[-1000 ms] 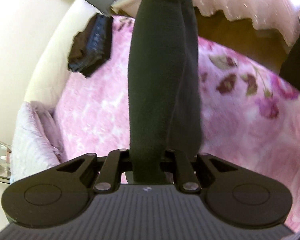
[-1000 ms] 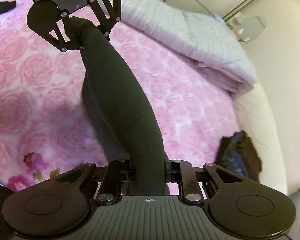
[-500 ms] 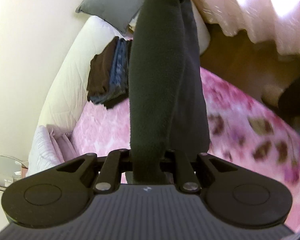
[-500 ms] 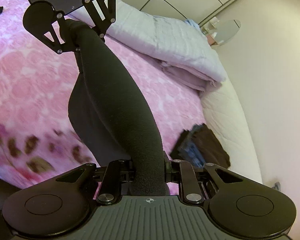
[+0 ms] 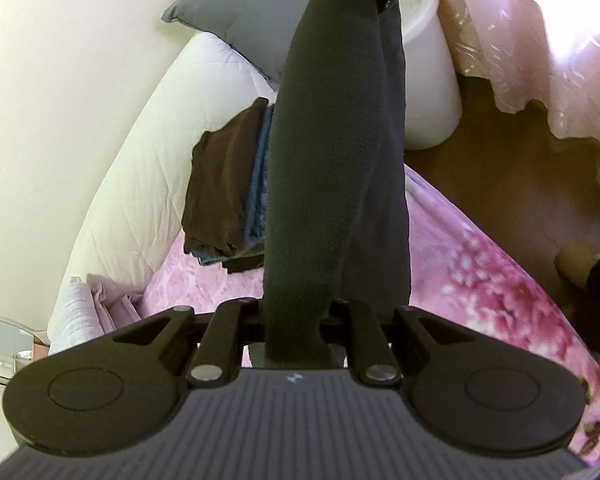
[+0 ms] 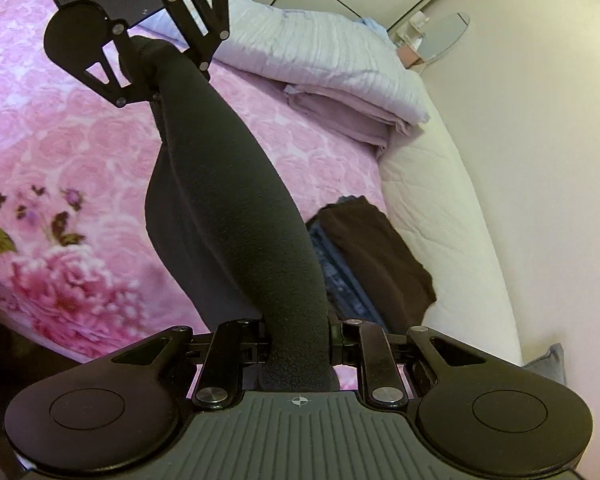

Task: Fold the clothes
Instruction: 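Carry the hanging shirt with both grippers toward the stack of folded clothes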

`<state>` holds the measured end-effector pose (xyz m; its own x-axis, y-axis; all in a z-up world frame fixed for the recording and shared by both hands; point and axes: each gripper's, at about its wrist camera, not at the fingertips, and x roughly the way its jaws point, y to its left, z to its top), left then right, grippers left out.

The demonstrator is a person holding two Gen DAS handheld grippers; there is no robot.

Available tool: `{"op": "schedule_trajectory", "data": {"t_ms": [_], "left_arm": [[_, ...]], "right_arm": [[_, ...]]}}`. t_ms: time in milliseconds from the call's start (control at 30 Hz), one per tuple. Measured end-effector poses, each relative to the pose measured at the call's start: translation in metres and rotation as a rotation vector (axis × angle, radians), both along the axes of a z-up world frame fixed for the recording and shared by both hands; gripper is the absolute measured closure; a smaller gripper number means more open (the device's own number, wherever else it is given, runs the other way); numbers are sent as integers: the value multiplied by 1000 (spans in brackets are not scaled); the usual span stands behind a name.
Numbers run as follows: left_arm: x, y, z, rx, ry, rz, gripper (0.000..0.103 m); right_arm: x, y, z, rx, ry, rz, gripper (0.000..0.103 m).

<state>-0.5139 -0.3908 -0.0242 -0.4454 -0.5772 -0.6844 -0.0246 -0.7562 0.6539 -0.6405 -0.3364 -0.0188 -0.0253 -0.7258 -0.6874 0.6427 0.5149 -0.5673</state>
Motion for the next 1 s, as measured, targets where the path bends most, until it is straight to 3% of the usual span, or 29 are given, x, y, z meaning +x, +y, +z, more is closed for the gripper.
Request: {"op": "schedule_trajectory", "data": {"t_ms": [433, 633, 800, 867, 933, 1000], "left_arm": [[-78, -111, 40, -90, 76, -7, 91], [-143, -213, 60, -176, 86, 91, 91], [-196, -295, 72, -277, 97, 224, 91], [-206, -312, 59, -290, 92, 261, 91], [-214, -322, 24, -255, 79, 301, 91], [-220, -321, -38, -163, 26, 331, 90]], "right_arm": [[-89, -101, 50, -70, -13, -59, 84], [-155, -204, 61, -118, 13, 25, 84], [-210, -297, 64, -231, 53, 124, 84], [-227, -324, 56, -273, 52, 164, 84], [-239, -340, 28, -260, 43, 203, 83], [-248, -349, -17, -185, 37, 239, 83]]}}
